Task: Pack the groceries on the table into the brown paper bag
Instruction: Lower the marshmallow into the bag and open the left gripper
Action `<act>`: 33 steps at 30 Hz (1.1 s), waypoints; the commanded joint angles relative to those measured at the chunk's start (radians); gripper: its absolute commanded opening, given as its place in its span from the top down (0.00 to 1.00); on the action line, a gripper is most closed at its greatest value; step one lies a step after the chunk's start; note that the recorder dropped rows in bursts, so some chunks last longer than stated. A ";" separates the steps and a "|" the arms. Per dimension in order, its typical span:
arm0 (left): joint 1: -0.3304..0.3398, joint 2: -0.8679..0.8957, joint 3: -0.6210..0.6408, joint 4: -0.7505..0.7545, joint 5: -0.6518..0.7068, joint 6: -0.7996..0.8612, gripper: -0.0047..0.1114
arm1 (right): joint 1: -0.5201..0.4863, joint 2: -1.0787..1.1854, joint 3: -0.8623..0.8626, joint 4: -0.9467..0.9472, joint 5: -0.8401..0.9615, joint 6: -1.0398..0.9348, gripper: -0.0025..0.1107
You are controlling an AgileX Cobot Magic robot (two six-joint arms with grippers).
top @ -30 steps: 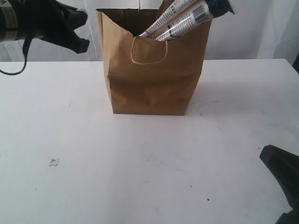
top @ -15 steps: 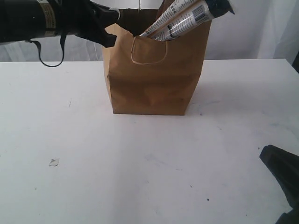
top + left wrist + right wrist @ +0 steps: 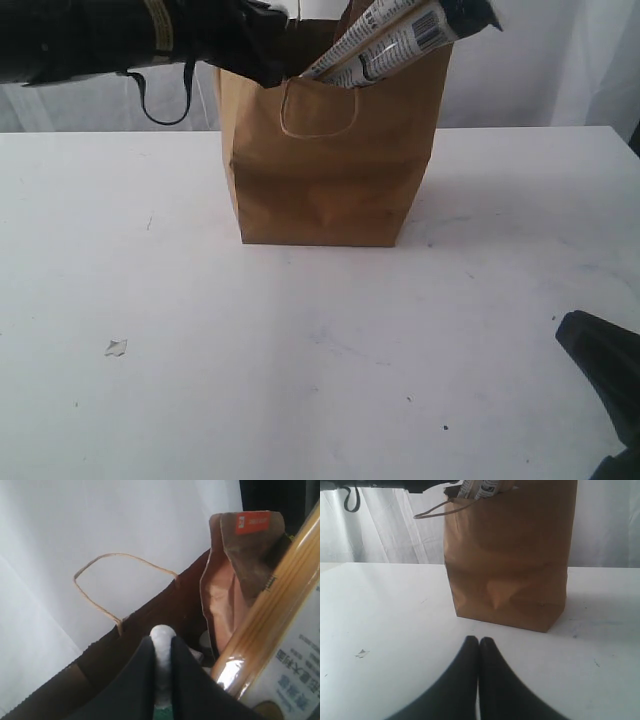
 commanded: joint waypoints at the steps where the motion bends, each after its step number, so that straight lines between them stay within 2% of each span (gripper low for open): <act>1: -0.020 0.042 -0.054 -0.001 -0.008 0.010 0.85 | -0.005 -0.007 0.006 0.000 -0.004 0.002 0.98; 3: -0.025 0.056 -0.066 -0.001 -0.008 0.032 0.84 | -0.005 -0.007 0.006 0.000 -0.004 0.002 0.98; 6: -0.036 0.079 -0.089 -0.001 0.003 0.044 0.79 | -0.005 -0.007 0.006 0.000 -0.004 0.002 0.98; 11: -0.052 0.094 -0.119 -0.001 0.028 0.041 0.53 | -0.005 -0.007 0.006 0.000 -0.004 0.002 0.98; 13: -0.058 0.096 -0.125 -0.004 0.040 0.041 0.47 | -0.005 -0.007 0.006 0.000 -0.004 0.002 0.98; 21: -0.061 0.096 -0.125 -0.011 0.038 0.041 0.47 | -0.005 -0.007 0.006 0.000 -0.004 0.002 0.98; 30: -0.060 0.046 -0.117 0.116 0.056 -0.027 0.47 | -0.005 -0.007 0.006 0.000 -0.004 0.002 0.98; 33: -0.060 0.032 -0.117 0.179 0.061 -0.072 0.52 | -0.005 -0.007 0.006 0.000 -0.004 0.002 0.98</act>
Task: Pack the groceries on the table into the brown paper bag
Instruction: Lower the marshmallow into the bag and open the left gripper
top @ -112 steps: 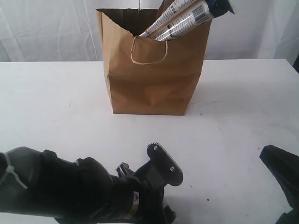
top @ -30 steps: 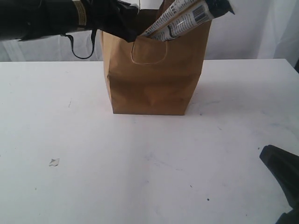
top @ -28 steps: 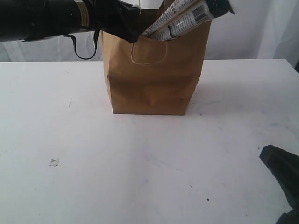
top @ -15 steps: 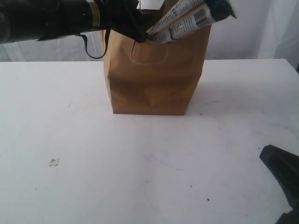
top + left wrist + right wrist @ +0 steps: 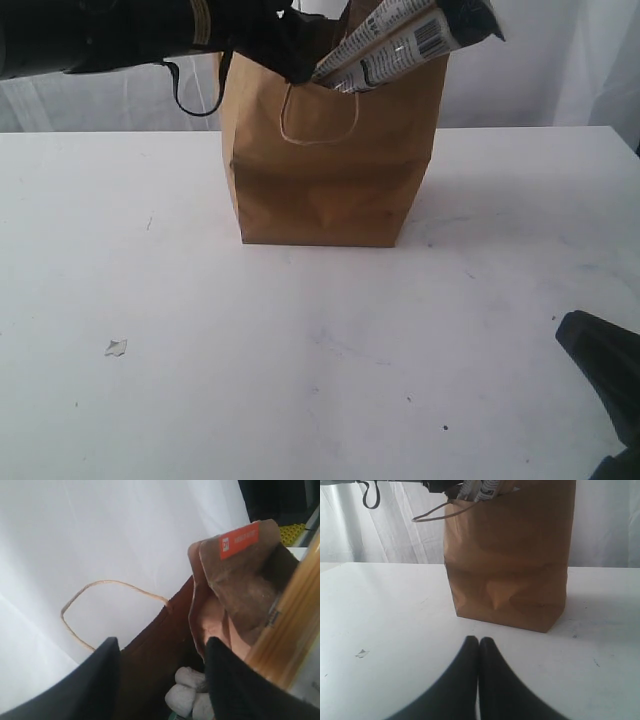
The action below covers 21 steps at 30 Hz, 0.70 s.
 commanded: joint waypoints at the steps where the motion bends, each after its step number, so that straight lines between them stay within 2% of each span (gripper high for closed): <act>1: -0.004 -0.035 0.008 0.092 0.006 -0.071 0.54 | -0.005 -0.007 0.006 0.000 -0.004 0.002 0.98; 5: -0.004 -0.097 0.081 0.105 0.028 -0.076 0.57 | -0.005 -0.007 0.006 0.000 -0.004 0.002 0.98; 10: -0.004 -0.164 0.170 0.105 0.122 -0.060 0.57 | -0.005 -0.007 0.006 0.000 -0.004 0.002 0.98; 21: 0.004 -0.321 0.331 0.110 0.144 -0.050 0.57 | -0.005 -0.007 0.006 0.000 -0.004 0.002 0.98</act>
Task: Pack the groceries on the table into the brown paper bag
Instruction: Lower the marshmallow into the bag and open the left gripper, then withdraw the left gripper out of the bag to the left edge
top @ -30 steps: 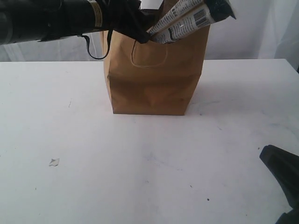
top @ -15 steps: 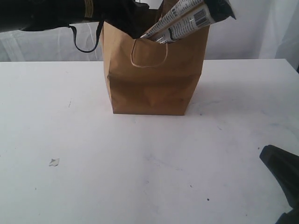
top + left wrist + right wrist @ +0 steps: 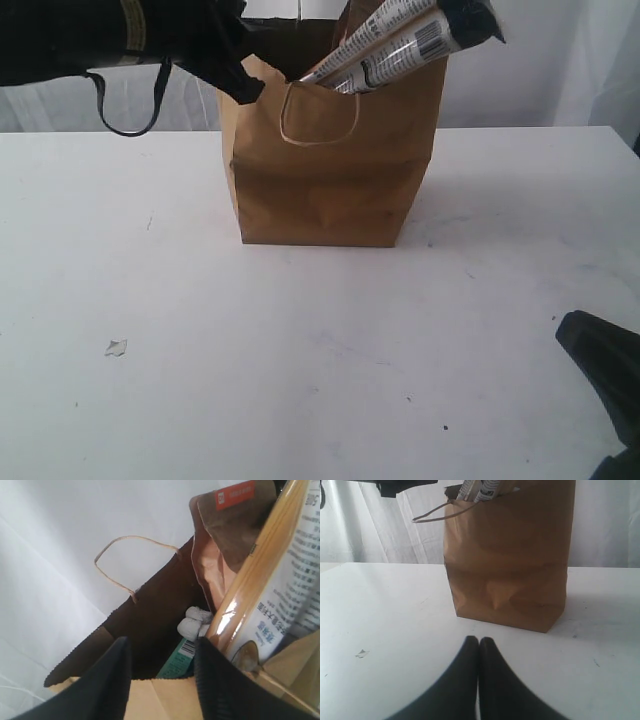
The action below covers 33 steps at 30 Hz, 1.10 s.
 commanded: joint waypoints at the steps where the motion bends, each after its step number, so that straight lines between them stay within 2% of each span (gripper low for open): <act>1: 0.002 -0.082 0.069 0.015 0.020 0.000 0.57 | -0.005 -0.007 0.006 0.000 -0.004 0.002 0.98; 9: 0.002 -0.203 0.195 0.015 0.051 -0.003 0.57 | -0.005 -0.007 0.006 0.000 -0.004 0.002 0.98; 13: 0.002 -0.285 0.274 -0.043 0.097 -0.003 0.59 | -0.005 -0.007 0.006 0.000 -0.004 0.002 0.98; 14: 0.002 -0.303 0.290 -0.053 0.105 -0.005 0.61 | -0.005 -0.007 0.006 0.000 -0.004 0.002 0.98; 22: 0.002 -0.494 0.494 -0.228 0.141 -0.007 0.96 | -0.005 -0.007 0.006 0.000 -0.004 0.002 0.98; 28: 0.002 -0.604 0.638 -0.315 0.149 -0.005 0.96 | -0.005 -0.007 0.006 0.000 -0.004 0.002 0.98; 33: 0.002 -0.628 0.701 -0.338 0.139 -0.005 0.96 | -0.005 -0.007 0.006 0.000 -0.004 0.002 0.98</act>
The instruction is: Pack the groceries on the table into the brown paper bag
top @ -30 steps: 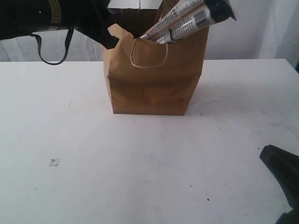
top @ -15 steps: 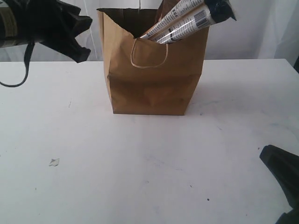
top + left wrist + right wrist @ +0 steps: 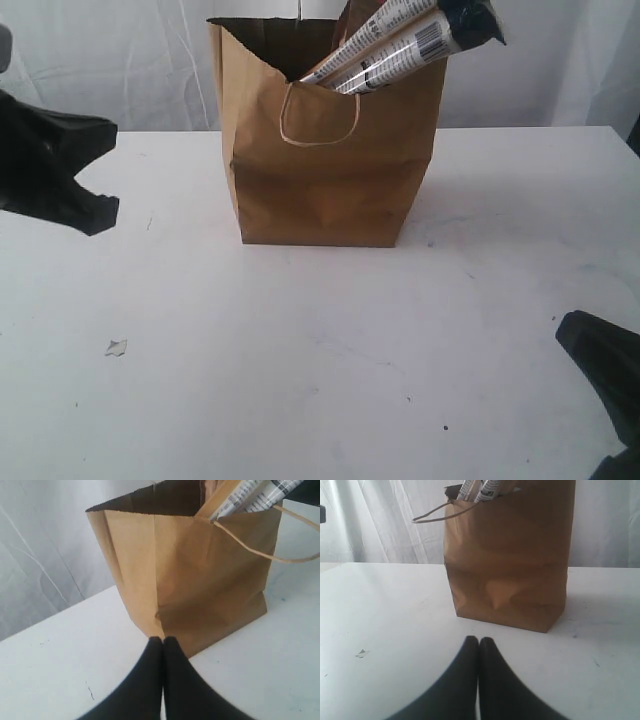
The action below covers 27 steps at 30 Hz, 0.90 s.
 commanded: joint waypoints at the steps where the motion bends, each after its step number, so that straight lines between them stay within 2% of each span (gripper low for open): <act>1: 0.002 -0.019 0.058 -0.058 -0.023 -0.005 0.96 | -0.005 -0.007 0.006 0.000 -0.004 0.002 0.98; 6: 0.002 -0.019 0.118 -0.425 -0.199 -0.003 0.96 | -0.005 -0.007 0.006 0.000 -0.004 0.002 0.98; 11: 0.002 -0.024 0.127 -0.499 -0.190 -0.003 0.96 | -0.005 -0.007 0.006 0.000 -0.004 0.002 0.98; 13: 0.002 -0.026 0.137 -0.582 -0.190 -0.003 0.96 | -0.005 -0.007 0.006 0.000 -0.004 0.002 0.98; 16: 0.000 -0.090 0.184 -0.726 -0.151 -0.003 0.96 | -0.005 -0.007 0.006 0.000 -0.004 0.002 0.98; 19: 0.000 -0.203 0.262 -0.836 -0.041 0.000 0.96 | -0.005 -0.007 0.006 0.000 -0.004 0.002 0.98; 22: 0.000 -0.328 0.351 -0.895 0.050 0.000 0.96 | -0.005 -0.007 0.006 0.000 -0.004 0.002 0.98; 27: 0.000 -0.526 0.485 -1.001 0.122 0.000 0.96 | -0.005 -0.007 0.006 0.000 -0.004 0.002 0.98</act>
